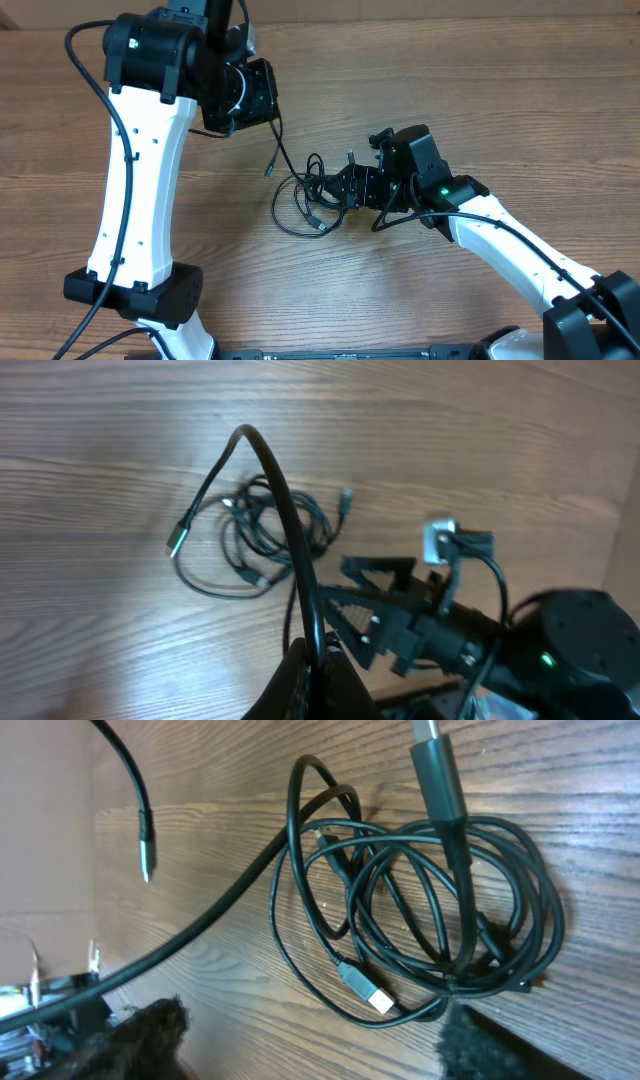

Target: Untangle cables

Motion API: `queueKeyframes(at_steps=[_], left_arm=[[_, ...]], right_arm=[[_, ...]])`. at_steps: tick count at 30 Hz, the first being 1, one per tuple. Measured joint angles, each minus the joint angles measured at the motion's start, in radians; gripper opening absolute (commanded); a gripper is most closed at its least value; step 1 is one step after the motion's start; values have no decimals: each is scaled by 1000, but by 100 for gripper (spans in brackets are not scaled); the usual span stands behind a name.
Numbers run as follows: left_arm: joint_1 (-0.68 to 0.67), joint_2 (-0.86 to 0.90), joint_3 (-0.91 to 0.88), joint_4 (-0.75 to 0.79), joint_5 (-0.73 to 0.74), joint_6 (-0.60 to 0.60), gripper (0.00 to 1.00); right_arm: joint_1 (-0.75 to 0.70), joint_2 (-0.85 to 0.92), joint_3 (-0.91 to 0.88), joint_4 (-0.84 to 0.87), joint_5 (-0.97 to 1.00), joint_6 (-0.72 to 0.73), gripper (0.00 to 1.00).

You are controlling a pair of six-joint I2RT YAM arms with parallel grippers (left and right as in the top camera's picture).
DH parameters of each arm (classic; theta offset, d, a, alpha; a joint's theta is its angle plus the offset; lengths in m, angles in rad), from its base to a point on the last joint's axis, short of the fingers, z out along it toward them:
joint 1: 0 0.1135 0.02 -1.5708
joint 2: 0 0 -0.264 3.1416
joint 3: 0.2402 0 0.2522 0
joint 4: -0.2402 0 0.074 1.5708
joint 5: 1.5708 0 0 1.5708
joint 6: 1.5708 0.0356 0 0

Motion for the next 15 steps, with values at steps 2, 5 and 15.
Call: queueKeyframes(at_steps=[2, 5, 15], left_arm=[[-3, 0, 0, 0, 37, 0, 4], [-3, -2, 0, 1, 79, 0, 4], [-2, -84, -1, 20, 153, -1, 4]], right_arm=[[0, 0, 0, 3, -2, -11, 60], [0, 0, 0, 6, -3, -24, 49], [56, 0, 0, 15, -3, -51, 47]])
